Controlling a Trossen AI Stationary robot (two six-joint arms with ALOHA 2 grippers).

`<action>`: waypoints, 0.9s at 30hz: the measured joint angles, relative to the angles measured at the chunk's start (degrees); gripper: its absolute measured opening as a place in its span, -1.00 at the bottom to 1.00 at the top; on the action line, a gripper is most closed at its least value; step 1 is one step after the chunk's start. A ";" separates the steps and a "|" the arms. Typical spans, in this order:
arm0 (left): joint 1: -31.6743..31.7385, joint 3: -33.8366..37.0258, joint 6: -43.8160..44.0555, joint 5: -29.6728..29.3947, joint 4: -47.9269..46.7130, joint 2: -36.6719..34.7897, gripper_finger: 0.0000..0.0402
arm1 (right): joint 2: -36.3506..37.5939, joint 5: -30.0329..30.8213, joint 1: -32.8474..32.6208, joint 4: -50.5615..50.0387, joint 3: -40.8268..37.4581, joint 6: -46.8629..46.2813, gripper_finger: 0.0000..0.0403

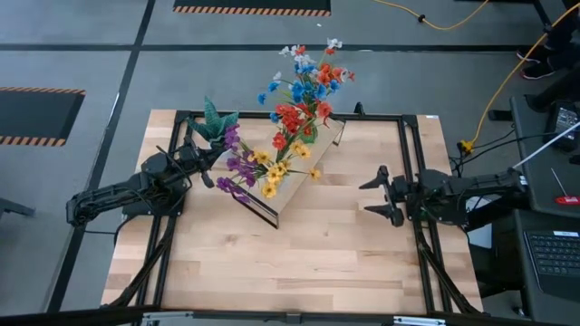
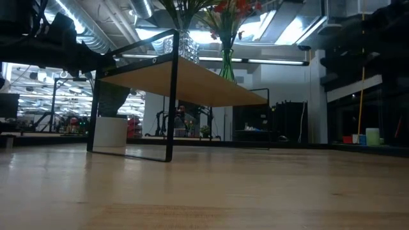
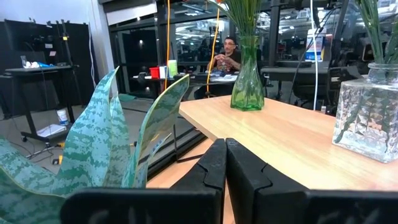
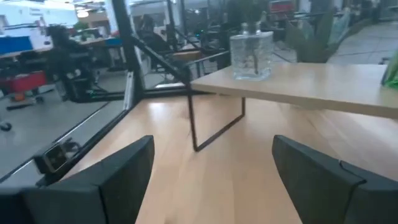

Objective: Pick and place flowers into a vace then onto a shelf
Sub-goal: Return to Home Position

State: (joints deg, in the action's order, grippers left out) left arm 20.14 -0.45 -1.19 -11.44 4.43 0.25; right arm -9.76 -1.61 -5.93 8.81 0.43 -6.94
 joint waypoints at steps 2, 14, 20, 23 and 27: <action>0.02 0.00 0.00 0.00 0.00 0.00 -0.98 | 3.33 0.12 -0.96 -3.71 0.00 0.71 0.62; 0.00 0.00 0.00 0.01 0.01 0.00 -0.97 | 7.24 1.95 -2.39 -7.55 -0.02 4.12 0.62; 0.00 0.00 0.00 0.02 -0.02 0.00 -0.97 | 4.58 1.95 -2.39 -7.51 -0.02 4.11 0.62; 0.00 0.00 0.00 0.01 -0.02 0.00 -0.96 | 4.22 1.95 -2.39 -7.42 -0.02 4.11 0.62; 0.00 0.00 0.00 0.00 -0.01 0.00 -0.96 | 4.22 1.95 -2.39 -7.40 -0.02 4.20 0.62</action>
